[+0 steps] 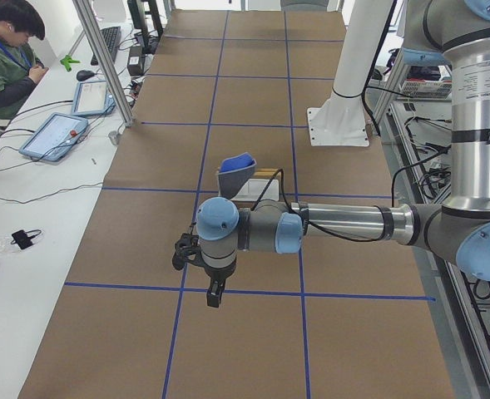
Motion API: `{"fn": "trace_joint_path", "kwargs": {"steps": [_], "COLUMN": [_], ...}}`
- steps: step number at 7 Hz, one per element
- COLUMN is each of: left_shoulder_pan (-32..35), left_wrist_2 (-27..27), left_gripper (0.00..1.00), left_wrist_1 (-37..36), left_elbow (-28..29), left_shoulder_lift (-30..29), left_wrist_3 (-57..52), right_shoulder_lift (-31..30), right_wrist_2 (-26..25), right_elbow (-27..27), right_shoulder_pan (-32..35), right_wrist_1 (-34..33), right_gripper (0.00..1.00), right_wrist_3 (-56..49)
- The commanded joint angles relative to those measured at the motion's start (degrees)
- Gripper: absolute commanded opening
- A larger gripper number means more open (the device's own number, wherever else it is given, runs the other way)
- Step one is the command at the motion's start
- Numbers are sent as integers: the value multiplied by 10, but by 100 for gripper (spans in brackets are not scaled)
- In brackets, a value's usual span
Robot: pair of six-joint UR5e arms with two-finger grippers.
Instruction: Hang towel on rack
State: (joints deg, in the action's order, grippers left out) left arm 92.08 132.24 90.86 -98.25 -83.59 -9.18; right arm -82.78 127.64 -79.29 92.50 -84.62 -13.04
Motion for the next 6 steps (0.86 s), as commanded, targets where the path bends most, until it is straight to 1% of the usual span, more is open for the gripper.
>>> {"fn": "trace_joint_path", "kwargs": {"steps": [1,2,3,4,6], "left_shoulder_pan": [0,0,0,0,0], "left_wrist_2": [-1,-1,-1,-2,-2], "left_gripper": [98,98,98,98,98], "left_wrist_1": [2,2,2,2,2], "left_elbow": [-2,-3,-2,-2,0], "left_shoulder_lift": [1,1,1,1,2], "left_wrist_3": [-1,-1,-1,-1,-1], "right_shoulder_lift": [-14,-25,-39,-51,-55], "right_wrist_2": [1,2,0,0,-1], "right_elbow": [2,0,7,7,9], "right_shoulder_pan": [0,0,0,0,0], "right_wrist_1": [6,17,59,76,76], "right_gripper": [100,100,100,100,100], "right_wrist_3": [-1,-1,3,6,6]}}
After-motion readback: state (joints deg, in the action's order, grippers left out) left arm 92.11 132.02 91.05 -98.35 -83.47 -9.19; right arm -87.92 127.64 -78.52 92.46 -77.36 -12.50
